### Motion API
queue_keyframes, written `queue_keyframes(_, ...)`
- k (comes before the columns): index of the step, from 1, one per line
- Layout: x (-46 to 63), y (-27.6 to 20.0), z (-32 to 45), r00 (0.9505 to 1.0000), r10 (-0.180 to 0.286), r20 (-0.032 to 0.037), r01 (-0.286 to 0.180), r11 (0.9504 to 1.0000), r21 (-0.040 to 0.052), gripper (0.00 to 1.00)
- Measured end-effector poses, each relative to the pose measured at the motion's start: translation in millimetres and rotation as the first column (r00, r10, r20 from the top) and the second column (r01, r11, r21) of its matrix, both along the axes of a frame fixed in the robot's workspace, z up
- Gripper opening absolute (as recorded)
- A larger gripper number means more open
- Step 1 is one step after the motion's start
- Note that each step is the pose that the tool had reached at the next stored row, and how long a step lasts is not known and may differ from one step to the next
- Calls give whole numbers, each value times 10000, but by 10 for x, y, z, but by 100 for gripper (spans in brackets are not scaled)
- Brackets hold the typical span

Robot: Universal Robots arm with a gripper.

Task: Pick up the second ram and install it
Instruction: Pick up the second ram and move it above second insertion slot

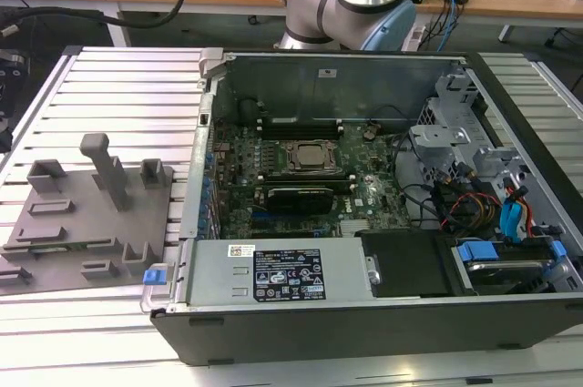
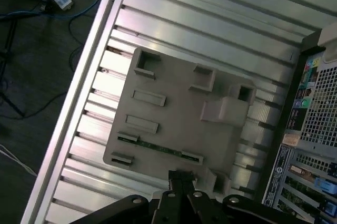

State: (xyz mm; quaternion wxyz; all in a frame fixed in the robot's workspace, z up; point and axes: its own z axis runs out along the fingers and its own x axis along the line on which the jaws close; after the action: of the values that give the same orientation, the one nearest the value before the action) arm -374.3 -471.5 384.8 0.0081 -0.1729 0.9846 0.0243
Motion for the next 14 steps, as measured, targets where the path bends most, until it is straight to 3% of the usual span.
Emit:
queue_keyframes(6,0,0,0,9974,721,0,-721,9974,0,11)
queue_keyframes(9,0,0,0,9914,1310,0,-1310,9914,-1,11)
queue_keyframes(12,0,0,0,9869,1610,0,-1610,9869,0,11)
queue_keyframes(14,0,0,0,9801,1986,0,-1986,9801,0,11)
